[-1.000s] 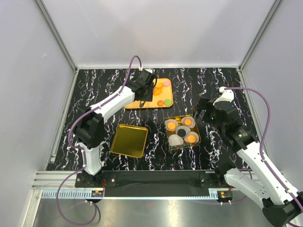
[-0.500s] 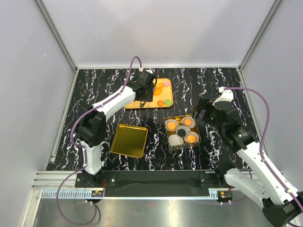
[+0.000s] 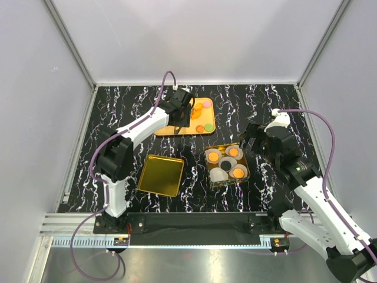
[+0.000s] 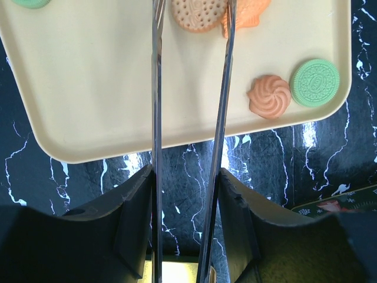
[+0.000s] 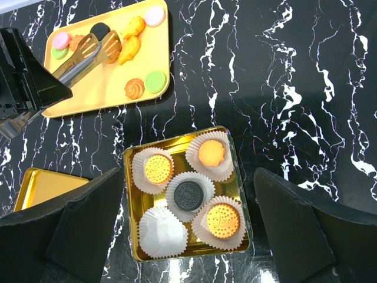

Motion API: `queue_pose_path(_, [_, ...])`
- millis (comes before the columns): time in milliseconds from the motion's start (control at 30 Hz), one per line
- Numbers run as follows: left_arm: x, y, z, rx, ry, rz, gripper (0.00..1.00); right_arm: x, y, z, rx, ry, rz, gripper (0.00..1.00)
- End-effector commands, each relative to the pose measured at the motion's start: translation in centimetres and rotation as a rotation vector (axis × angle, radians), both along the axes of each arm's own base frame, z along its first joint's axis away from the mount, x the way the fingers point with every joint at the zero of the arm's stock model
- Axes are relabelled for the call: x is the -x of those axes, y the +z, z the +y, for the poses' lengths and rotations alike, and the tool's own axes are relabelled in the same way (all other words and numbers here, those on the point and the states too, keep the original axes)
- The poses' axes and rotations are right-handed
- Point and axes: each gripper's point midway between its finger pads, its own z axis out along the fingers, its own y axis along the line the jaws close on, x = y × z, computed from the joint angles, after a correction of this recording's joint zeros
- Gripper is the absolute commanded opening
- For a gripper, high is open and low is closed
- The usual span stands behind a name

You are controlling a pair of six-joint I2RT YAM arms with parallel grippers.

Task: Pack the cookies

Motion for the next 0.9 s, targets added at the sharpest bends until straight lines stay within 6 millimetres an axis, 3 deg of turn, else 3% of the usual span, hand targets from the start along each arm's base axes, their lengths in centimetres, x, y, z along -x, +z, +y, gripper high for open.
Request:
queue_pose_path(0, [-1.3,0.5,-0.4,0.039,0.009,-0.038,0.49,-0.4,0.6,0.3,-0.016,0.002,-0.031,1.0])
queue_pose_path(333, [-1.1,0.4,-0.3,0.038,0.009,-0.032,0.44,-0.5,0.6,0.3,-0.016,0.001,-0.032,1.0])
queue_pose_path(867, [-0.7,6.1,1.4,0.033,0.036,-0.136,0.41,-0.5,0.6,0.3,-0.015,0.001,-0.031,1.0])
